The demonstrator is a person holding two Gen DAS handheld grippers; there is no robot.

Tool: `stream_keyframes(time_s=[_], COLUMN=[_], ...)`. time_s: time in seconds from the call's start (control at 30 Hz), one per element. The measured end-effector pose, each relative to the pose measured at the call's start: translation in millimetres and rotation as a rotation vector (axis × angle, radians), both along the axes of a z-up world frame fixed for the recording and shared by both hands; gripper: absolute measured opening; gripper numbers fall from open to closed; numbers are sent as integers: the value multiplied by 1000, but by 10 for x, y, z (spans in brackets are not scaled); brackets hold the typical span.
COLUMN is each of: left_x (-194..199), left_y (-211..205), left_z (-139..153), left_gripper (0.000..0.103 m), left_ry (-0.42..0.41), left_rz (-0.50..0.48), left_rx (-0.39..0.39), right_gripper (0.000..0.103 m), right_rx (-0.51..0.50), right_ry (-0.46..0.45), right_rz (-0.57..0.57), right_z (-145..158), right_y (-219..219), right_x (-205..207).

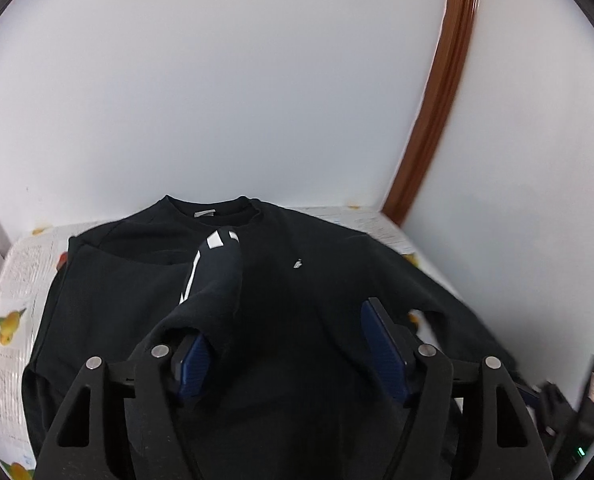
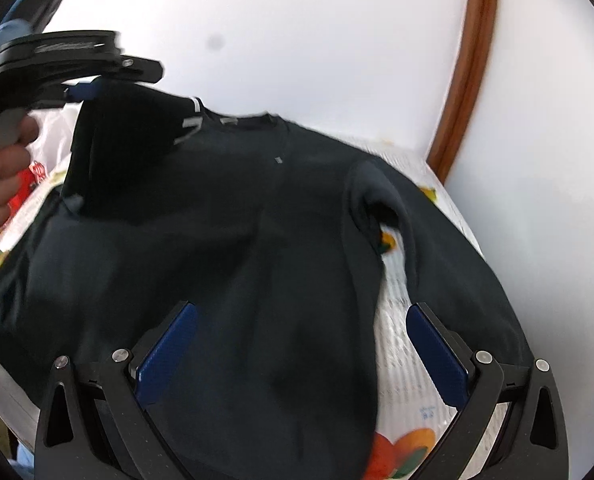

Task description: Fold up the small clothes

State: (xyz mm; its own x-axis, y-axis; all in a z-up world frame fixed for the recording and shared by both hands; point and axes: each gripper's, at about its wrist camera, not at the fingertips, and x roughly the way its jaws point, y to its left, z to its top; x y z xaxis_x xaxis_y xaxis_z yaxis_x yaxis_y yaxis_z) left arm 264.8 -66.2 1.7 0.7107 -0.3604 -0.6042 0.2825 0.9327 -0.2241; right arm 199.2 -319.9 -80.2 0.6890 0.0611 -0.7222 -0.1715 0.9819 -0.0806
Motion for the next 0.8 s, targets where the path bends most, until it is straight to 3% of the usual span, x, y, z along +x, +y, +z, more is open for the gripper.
stream_keyframes(time_s=[0.13, 0.23, 0.33, 0.5, 0.67, 0.8], left_x=[-242, -394, -569, -759, -921, -1065], left_y=[482, 779, 1013, 1076, 1116, 1290], left_z=[3, -81, -172, -308, -410, -503], left_gripper=[80, 81, 92, 93, 94, 94], left_ry=[35, 81, 99, 111, 137, 116], left_rz=[4, -14, -17, -70, -128, -68], left_rx=[-104, -160, -194, -166, -161, -101], right_gripper=[102, 102, 102, 102, 102, 102], right_rx=[14, 6, -8, -64, -68, -32], right_ry=[-14, -30, -43, -65, -67, -48], right_rz=[34, 58, 94, 126, 113, 93], right_z=[143, 226, 288, 320, 306, 266], right_y=[344, 627, 894, 1207, 1189, 1137], right_x=[59, 101, 91, -6, -99, -46])
